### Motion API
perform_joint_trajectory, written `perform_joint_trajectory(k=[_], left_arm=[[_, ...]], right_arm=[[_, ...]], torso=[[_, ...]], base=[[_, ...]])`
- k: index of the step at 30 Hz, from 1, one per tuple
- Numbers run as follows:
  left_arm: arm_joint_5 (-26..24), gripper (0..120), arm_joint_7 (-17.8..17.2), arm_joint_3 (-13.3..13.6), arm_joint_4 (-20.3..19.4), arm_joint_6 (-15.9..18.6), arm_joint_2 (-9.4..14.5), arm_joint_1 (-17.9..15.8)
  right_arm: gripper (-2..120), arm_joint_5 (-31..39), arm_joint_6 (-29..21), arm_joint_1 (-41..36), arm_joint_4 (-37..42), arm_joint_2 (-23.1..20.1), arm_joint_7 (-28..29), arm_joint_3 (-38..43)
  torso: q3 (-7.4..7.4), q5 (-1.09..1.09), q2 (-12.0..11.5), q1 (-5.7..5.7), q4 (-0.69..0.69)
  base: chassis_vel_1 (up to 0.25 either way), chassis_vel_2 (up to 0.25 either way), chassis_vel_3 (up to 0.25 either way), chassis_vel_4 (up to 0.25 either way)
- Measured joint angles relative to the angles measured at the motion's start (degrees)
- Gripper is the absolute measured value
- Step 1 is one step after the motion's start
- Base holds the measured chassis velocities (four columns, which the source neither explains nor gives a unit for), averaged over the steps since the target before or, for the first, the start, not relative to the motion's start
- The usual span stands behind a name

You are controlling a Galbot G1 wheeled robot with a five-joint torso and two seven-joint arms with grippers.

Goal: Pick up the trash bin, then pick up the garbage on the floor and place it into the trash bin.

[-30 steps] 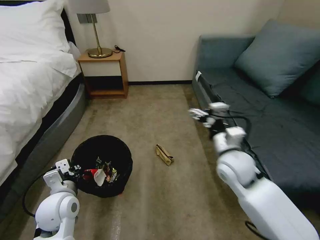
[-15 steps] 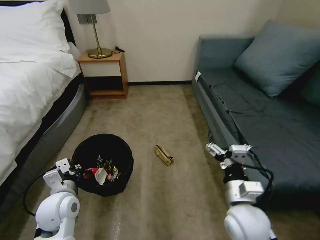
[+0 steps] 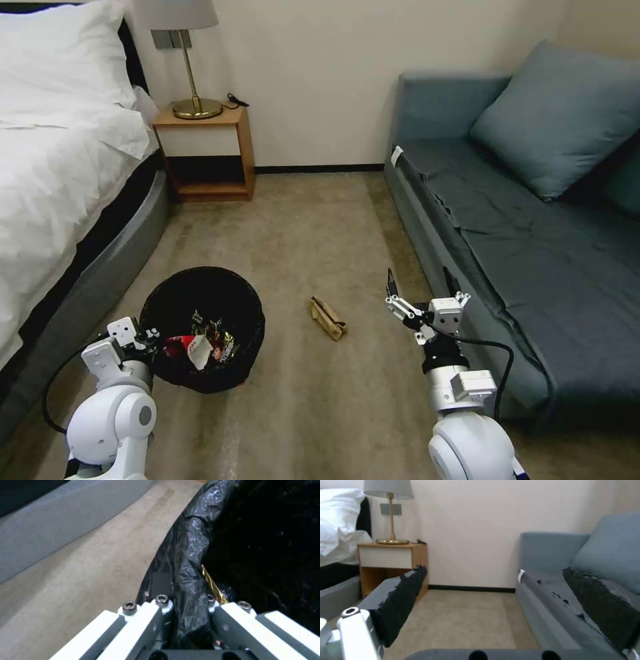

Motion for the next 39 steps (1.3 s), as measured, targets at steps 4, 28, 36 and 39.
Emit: perform_joint_trajectory(k=[4,28,36,39], left_arm=[[0.0,2,0.0,0.0,0.2,0.0,0.0,-0.2],[0.1,2,0.0,0.0,0.8,-0.2,0.4,-0.2],[0.4,2,0.0,0.0,0.8,-0.2,0.2,0.0],[0.5,2,0.0,-0.1,0.9,-0.2,0.1,0.0]], right_arm=[[100,0.4,-0.1,0.6,-0.6,-0.3,0.0,-0.2],[100,4.0,-1.4,6.9,-5.2,-3.2,-0.4,-3.6],[100,20.8,-14.4,23.9,-14.4,-11.8,2.3,-14.1],[100,26.5,-19.5,28.5,-16.4,-13.3,3.3,-17.9]], torso=[[0.00,0.00,0.0,0.00,0.00],[0.00,0.00,0.0,0.01,-0.01],[0.00,0.01,0.0,0.00,0.01],[0.00,-0.01,0.0,0.00,0.01]], base=[[-0.190,0.186,0.173,-0.193],[-0.123,0.129,0.126,-0.127],[-0.006,0.006,0.003,-0.004],[0.000,0.000,0.000,0.000]])
